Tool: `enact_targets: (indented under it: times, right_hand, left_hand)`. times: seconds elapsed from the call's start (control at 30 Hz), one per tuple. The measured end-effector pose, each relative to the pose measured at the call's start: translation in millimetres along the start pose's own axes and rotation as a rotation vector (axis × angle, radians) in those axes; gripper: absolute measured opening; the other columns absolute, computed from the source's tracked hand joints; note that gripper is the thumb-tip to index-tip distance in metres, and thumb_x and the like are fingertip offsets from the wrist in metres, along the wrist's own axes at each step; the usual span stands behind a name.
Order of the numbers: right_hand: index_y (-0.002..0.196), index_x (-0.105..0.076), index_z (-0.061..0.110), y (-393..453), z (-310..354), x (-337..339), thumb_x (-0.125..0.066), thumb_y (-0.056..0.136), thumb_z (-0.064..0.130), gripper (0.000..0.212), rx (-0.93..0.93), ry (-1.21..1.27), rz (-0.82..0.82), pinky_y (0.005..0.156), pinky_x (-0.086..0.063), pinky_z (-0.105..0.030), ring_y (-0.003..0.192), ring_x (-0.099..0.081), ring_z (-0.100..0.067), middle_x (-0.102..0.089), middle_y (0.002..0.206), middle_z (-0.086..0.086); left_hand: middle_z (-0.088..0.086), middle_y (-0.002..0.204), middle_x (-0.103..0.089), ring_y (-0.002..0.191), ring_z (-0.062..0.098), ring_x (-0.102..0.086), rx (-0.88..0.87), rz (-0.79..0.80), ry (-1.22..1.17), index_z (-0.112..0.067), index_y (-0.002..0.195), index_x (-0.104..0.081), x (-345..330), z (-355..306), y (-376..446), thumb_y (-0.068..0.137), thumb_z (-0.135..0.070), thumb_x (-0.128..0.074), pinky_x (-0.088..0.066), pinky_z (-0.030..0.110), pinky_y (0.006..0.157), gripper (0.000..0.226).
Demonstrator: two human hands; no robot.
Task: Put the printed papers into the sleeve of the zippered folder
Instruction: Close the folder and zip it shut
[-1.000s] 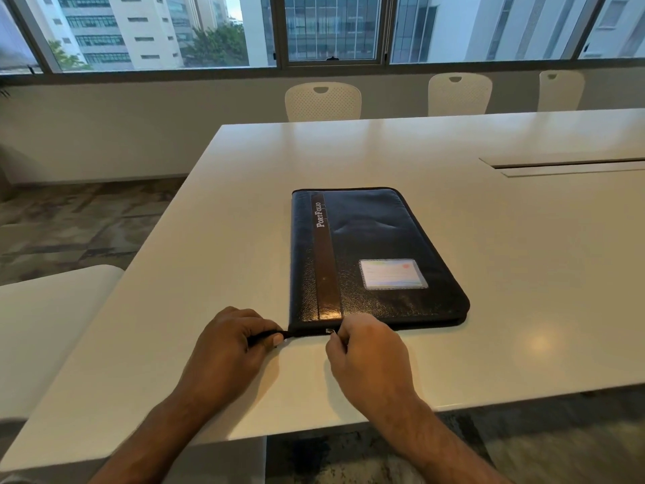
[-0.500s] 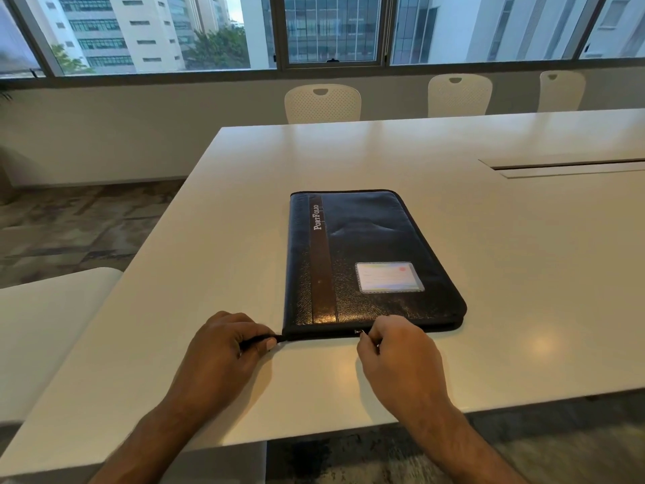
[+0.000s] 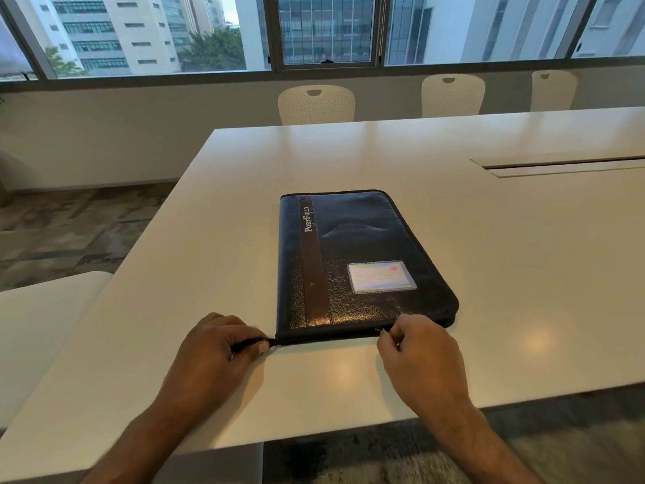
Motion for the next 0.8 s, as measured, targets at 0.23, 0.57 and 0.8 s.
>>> enact_targets:
  times: [0.23, 0.57, 0.8]
  right_hand:
    - [0.067, -0.051, 0.027, -3.1, 7.1, -3.7, -0.063, 0.089, 0.027, 0.025, 0.086, 0.011, 0.035, 0.05, -0.03, -0.01, 0.056, -0.051, -0.005, -0.047, 0.061, 0.015]
    - [0.071, -0.05, 0.03, -2.9, 13.8, -5.4, -0.061, 0.09, 0.028, 0.022, 0.17, 0.006, 0.068, 0.052, -0.032, -0.01, 0.061, -0.051, -0.004, -0.045, 0.066, 0.018]
    - [0.074, -0.052, 0.025, -1.0, 8.6, 0.2, -0.059, 0.091, 0.03, 0.018, 0.103, -0.02, 0.026, 0.051, -0.03, -0.01, 0.06, -0.047, -0.003, -0.051, 0.075, 0.013]
  left_hand:
    - [-0.026, 0.098, -0.058, 0.094, -0.001, -0.049, 0.001, 0.001, -0.007, -0.048, 0.101, -0.063, -2.7, -10.7, -0.6, 0.081, -0.042, -0.073, -0.043, 0.023, 0.082, 0.023]
    - [-0.014, 0.153, -0.034, 0.146, 0.018, -0.024, -0.312, 0.223, 0.247, -0.039, 0.143, -0.039, -69.7, -84.4, 42.1, 0.094, -0.05, -0.049, -0.022, 0.04, 0.116, 0.051]
    - [-0.005, 0.141, -0.051, 0.132, 0.024, -0.049, -0.337, 0.137, 0.332, -0.032, 0.136, -0.051, -76.5, -81.2, 38.6, 0.095, -0.049, -0.039, -0.028, 0.034, 0.106, 0.046]
Point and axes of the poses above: each hand's wrist, its own y-axis towards the middle knuckle, its own x-axis out of the back of the hand, z = x × y, the point moved 7 cm from there along y, towards the middle knuckle
